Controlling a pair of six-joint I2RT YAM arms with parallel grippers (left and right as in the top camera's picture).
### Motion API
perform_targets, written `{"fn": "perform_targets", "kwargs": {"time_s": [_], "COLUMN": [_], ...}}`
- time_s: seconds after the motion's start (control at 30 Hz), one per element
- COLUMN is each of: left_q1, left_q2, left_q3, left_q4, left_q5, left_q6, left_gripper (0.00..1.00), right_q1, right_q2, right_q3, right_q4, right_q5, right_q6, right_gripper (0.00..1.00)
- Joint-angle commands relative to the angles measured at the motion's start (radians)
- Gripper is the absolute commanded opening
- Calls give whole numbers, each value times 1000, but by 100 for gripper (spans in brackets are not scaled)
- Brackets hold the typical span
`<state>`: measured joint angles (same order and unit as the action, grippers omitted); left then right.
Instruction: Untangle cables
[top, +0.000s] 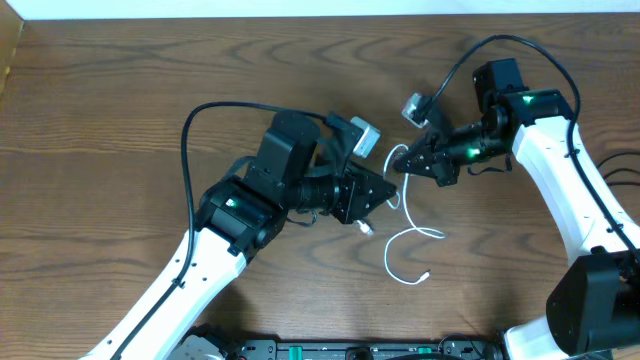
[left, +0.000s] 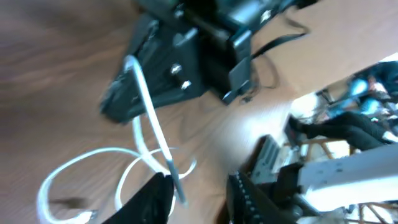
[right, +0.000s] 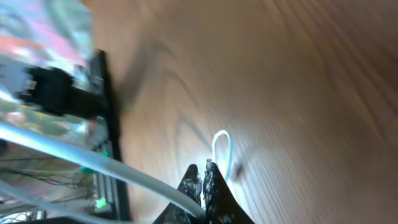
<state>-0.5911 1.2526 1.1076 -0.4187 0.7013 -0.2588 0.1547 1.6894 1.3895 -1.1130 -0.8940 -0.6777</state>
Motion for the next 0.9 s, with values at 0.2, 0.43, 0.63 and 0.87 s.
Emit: {"fn": "perform_targets", "kwargs": {"time_s": [0.2, 0.43, 0.63, 0.87], "left_q1": [0, 0, 0, 0], "left_q2": [1, 2, 2, 2], "left_q3": [11, 10, 10, 10], "left_q4": [-204, -281, -280, -280], "left_q5": [-360, -404, -404, -404], "left_q6": [11, 11, 11, 11], "left_gripper": [47, 47, 47, 47], "right_q1": [-21, -214, -477, -688], "right_q2": [-4, -5, -5, -4], "right_q3": [-4, 68, 290, 341], "right_q4": [108, 108, 17, 16], "right_q5": [1046, 1249, 1109, 834], "right_q6": [719, 868, 914, 914], "right_gripper": [1, 1, 1, 1]}}
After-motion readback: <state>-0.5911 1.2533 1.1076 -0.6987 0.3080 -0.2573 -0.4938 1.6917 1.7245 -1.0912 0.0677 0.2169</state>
